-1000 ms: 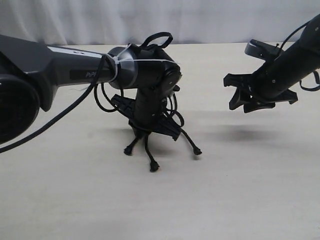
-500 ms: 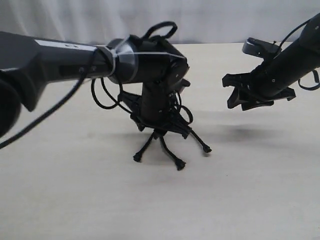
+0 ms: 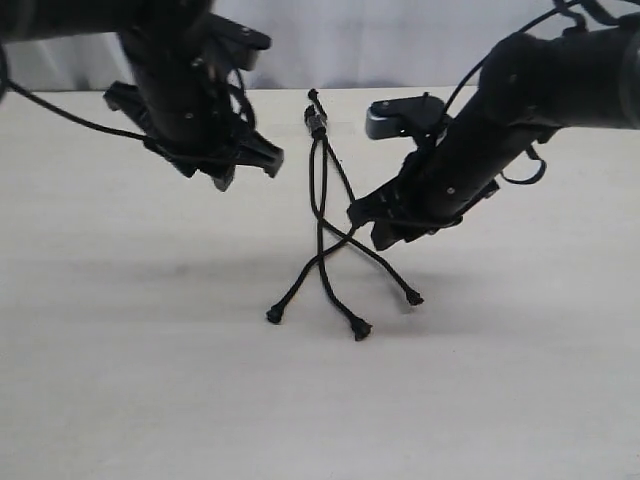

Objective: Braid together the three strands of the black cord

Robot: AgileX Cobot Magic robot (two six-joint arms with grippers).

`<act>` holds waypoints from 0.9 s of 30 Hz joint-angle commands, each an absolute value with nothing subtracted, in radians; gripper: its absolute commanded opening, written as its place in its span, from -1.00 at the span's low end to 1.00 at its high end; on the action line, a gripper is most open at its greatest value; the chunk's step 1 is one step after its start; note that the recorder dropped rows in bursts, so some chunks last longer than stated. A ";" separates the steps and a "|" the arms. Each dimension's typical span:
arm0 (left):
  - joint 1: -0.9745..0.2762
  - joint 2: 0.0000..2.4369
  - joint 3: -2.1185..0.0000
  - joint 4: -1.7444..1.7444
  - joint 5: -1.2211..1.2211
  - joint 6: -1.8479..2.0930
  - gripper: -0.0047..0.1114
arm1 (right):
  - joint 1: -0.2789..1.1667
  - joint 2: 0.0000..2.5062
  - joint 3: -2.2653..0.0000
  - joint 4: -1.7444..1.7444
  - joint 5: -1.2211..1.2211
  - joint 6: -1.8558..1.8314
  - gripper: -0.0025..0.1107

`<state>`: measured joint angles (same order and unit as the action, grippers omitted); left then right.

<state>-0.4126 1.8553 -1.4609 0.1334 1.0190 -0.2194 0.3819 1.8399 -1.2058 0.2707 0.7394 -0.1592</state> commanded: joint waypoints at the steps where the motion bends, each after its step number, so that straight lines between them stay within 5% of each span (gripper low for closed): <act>1: -0.280 1.776 -1.314 -0.160 0.904 -0.045 -0.51 | 0.485 1.858 -1.202 0.143 0.703 -0.102 -0.26; 6: -0.241 1.756 -1.240 -0.226 0.869 -0.019 -0.74 | 0.568 1.931 -1.202 0.065 0.694 -0.063 -0.26; 15: -0.245 1.756 -1.175 -0.273 0.817 -0.019 -0.76 | 0.608 2.022 -1.202 0.062 0.655 -0.063 -0.27; 17: -0.245 1.756 -1.175 -0.298 0.805 -0.019 -0.76 | 0.608 2.037 -1.202 0.055 0.669 -0.063 -0.38; 20: -0.245 1.756 -1.175 -0.312 0.780 -0.019 -0.76 | 0.608 2.045 -1.202 0.036 0.687 -0.067 -0.89; 27: -0.245 1.756 -1.175 -0.309 0.753 -0.019 -0.76 | 0.608 1.974 -1.250 -0.105 0.676 -0.067 -0.88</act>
<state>-0.2436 1.7648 -1.1766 -0.2994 0.7681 -0.0219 0.6069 2.0139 -1.2263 -0.0143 0.6835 -0.0657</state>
